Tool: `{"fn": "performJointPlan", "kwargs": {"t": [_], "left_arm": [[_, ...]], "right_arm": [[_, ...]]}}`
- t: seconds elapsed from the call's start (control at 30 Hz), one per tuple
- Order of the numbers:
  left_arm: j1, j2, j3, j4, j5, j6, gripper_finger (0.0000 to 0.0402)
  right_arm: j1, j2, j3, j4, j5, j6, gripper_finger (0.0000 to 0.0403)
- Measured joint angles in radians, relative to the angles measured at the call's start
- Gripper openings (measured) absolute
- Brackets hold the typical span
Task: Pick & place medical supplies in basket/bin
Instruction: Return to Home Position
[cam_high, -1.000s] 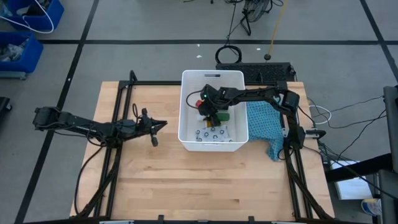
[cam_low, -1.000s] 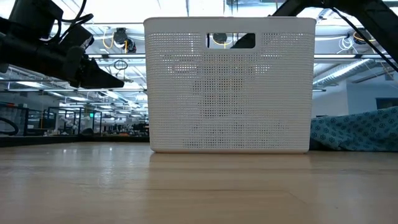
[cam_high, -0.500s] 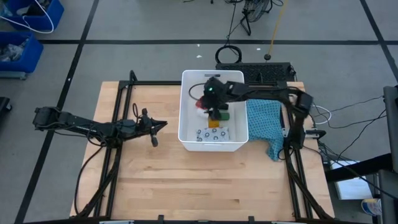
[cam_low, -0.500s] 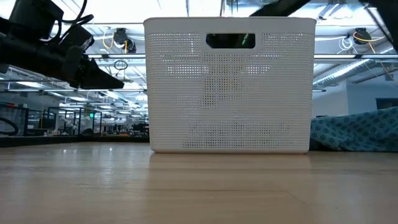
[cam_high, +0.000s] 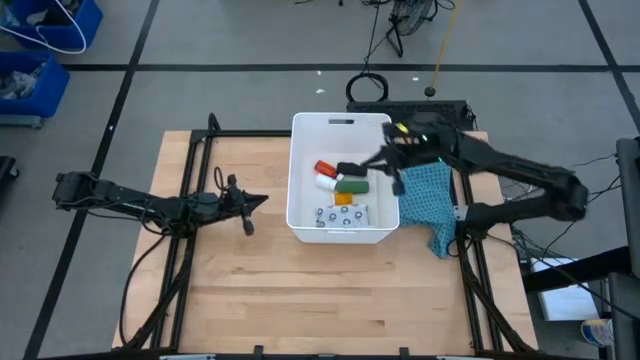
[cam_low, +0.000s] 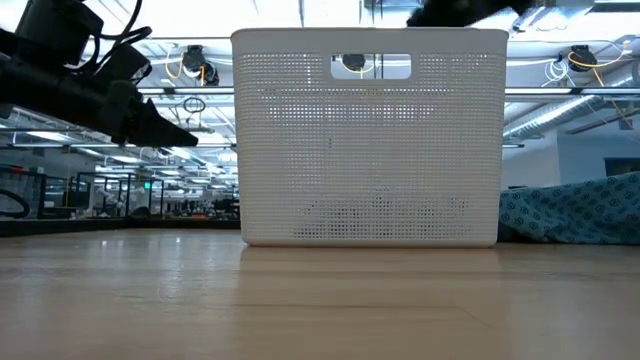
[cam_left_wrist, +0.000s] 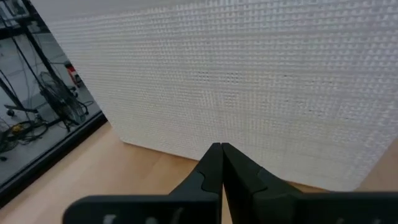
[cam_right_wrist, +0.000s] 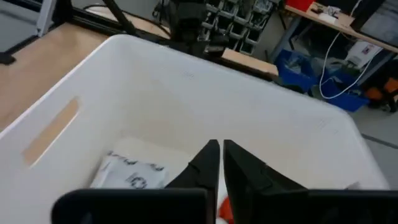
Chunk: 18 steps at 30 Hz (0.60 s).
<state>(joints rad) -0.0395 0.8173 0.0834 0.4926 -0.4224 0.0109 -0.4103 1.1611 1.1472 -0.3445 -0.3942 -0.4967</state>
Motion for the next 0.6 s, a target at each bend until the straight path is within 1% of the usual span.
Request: {"fn": "performJointPlan", "kwargs": {"t": [0.1, 0.2, 0.3, 0.47, 0.6], "left_arm": [[0.000, 0.000, 0.000, 0.011, -0.005, 0.008, 0.0003], [0.000, 0.000, 0.000, 0.023, -0.013, 0.009, 0.0003], [-0.002, 0.000, 0.000, 0.034, -0.021, 0.011, 0.0003], [-0.002, 0.000, 0.000, 0.034, -0.028, 0.011, 0.0002], [-0.002, 0.000, 0.000, 0.034, -0.027, 0.011, 0.0007]], "right_arm": [[0.000, -0.130, -0.187, 0.122, -0.005, 0.045, 0.0007], [0.002, -0.250, -0.375, 0.298, -0.067, 0.120, 0.0002], [0.030, -0.349, -0.515, 0.425, -0.080, 0.198, 0.0001], [0.093, -0.519, -0.620, 0.413, -0.077, 0.247, 0.0000], [0.112, -0.656, -0.683, 0.399, -0.060, 0.281, 0.0000]]}}
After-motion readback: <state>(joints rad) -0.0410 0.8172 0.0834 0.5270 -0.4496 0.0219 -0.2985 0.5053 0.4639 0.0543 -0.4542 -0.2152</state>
